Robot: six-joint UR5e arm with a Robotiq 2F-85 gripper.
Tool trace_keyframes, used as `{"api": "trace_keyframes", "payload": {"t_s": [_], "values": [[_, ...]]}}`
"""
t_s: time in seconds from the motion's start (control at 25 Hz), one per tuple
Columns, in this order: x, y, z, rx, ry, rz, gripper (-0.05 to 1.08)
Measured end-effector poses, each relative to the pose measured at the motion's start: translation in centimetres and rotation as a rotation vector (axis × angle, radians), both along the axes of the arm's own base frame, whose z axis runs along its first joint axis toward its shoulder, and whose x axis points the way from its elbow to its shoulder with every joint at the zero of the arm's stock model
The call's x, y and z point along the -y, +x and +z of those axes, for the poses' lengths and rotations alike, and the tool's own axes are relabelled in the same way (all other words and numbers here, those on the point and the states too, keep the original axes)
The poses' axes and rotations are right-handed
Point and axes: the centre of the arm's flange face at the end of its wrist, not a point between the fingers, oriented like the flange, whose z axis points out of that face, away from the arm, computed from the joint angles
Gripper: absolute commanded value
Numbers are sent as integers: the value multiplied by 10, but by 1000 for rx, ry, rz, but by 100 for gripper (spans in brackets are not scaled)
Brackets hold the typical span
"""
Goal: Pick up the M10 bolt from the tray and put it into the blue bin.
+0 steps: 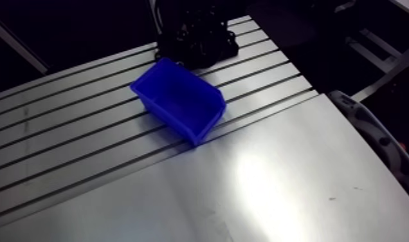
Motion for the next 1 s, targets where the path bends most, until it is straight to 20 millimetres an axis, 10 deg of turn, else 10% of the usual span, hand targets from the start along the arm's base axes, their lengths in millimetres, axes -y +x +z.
{"api": "trace_keyframes", "payload": {"t_s": [0.56,1.0], "values": [[-4,-4,13,-37,5,-11,107],[-6,5,63,-68,-2,-21,107]]}}
